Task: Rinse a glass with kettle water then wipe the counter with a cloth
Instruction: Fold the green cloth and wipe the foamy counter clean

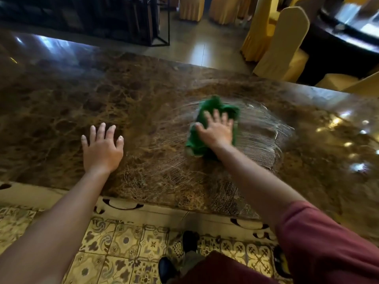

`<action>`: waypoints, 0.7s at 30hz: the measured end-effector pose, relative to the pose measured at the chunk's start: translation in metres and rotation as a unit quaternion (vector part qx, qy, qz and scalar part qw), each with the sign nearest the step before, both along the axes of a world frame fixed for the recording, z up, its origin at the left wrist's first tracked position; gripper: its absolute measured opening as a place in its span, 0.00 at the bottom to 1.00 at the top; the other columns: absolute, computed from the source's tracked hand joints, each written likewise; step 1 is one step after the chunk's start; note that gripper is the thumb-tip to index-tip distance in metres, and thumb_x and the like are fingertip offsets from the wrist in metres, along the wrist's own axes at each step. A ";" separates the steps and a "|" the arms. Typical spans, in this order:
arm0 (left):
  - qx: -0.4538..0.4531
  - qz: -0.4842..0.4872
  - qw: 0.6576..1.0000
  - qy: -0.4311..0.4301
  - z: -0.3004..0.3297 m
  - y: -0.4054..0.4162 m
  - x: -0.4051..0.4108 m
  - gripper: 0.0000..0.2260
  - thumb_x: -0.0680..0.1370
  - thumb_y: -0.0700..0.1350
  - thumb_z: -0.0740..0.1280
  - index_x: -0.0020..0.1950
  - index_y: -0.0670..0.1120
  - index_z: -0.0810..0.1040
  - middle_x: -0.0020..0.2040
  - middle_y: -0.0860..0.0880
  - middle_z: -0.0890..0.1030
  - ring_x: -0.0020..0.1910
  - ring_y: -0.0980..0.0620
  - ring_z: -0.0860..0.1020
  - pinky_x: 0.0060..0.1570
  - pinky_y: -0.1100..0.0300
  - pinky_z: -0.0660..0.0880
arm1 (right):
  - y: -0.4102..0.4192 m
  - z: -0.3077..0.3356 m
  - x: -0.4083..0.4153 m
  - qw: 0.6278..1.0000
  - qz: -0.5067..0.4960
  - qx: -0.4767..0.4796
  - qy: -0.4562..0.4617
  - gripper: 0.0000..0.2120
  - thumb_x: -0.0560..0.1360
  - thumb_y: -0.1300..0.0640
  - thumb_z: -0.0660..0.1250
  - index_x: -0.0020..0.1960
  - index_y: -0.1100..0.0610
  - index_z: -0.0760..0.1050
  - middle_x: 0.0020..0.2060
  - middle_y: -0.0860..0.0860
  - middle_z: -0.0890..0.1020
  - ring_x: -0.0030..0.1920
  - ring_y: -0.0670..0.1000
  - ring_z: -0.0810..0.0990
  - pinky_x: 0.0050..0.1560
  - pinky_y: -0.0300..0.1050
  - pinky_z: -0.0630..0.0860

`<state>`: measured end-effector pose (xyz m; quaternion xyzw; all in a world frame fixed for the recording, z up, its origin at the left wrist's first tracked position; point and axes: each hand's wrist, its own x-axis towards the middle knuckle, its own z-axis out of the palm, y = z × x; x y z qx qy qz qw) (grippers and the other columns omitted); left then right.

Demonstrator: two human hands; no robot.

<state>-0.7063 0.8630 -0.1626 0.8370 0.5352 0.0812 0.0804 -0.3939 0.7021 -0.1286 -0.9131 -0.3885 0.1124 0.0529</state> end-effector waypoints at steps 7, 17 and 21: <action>-0.007 0.008 1.000 -0.015 0.000 0.000 0.000 0.24 0.85 0.56 0.51 0.81 0.52 0.64 0.83 0.46 0.60 0.83 0.44 0.53 0.80 0.41 0.47 | -0.017 -0.008 -0.166 0.969 0.249 0.003 -0.001 0.36 0.81 0.29 0.45 0.85 0.42 0.49 0.86 0.51 0.47 0.85 0.58 0.38 0.82 0.63 0.36; -0.033 -0.010 0.999 -0.035 0.009 -0.001 -0.004 0.25 0.85 0.57 0.52 0.81 0.50 0.64 0.83 0.45 0.60 0.83 0.43 0.52 0.80 0.42 0.44 | -0.094 -0.012 -0.102 0.993 0.117 0.023 -0.026 0.35 0.80 0.29 0.48 0.85 0.39 0.51 0.86 0.49 0.50 0.85 0.56 0.42 0.82 0.59 0.36; -0.027 -0.016 0.999 -0.021 0.006 -0.001 -0.005 0.26 0.85 0.58 0.53 0.81 0.50 0.63 0.83 0.46 0.59 0.83 0.44 0.51 0.80 0.42 0.44 | -0.112 -0.006 -0.061 0.999 0.027 -0.003 -0.017 0.36 0.80 0.29 0.48 0.85 0.40 0.51 0.86 0.49 0.49 0.85 0.56 0.42 0.83 0.59 0.38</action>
